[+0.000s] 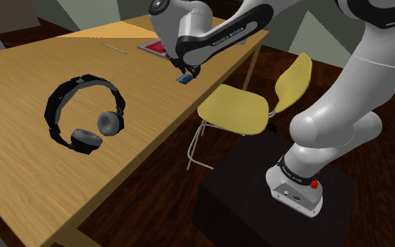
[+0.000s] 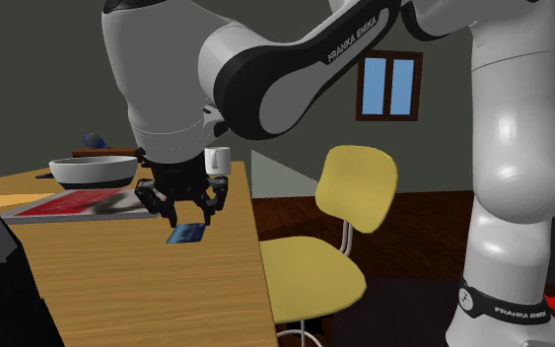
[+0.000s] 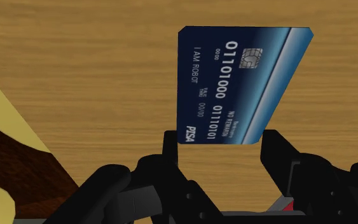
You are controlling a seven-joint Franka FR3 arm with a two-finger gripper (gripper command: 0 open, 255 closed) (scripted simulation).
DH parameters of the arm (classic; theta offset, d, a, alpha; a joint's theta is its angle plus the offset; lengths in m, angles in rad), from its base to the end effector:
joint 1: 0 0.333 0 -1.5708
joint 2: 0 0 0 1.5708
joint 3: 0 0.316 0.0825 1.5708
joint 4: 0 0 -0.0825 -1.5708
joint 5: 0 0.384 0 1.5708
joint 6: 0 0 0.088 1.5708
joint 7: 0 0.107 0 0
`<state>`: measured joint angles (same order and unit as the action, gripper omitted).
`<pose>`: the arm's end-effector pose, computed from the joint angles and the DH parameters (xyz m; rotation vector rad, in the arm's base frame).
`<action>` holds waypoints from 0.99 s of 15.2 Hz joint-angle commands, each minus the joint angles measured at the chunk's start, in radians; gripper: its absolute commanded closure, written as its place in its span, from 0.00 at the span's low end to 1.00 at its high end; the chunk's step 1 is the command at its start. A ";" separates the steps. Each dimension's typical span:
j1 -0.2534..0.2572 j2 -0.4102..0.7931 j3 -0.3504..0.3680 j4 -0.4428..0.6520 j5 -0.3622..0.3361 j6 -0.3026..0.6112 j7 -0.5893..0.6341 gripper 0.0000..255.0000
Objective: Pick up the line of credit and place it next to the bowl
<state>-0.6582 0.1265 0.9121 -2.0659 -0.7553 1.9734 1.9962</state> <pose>0.5474 0.0882 0.3924 2.0864 -1.7140 0.6235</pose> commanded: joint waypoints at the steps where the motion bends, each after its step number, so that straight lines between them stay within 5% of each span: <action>1: 0.000 0.000 0.000 0.000 0.000 0.000 0.000 1.00; 15: -0.017 -0.084 0.009 0.060 0.095 -0.061 -0.108 1.00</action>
<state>-0.6742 0.0530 0.9207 -2.0106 -0.6718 1.9180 1.8988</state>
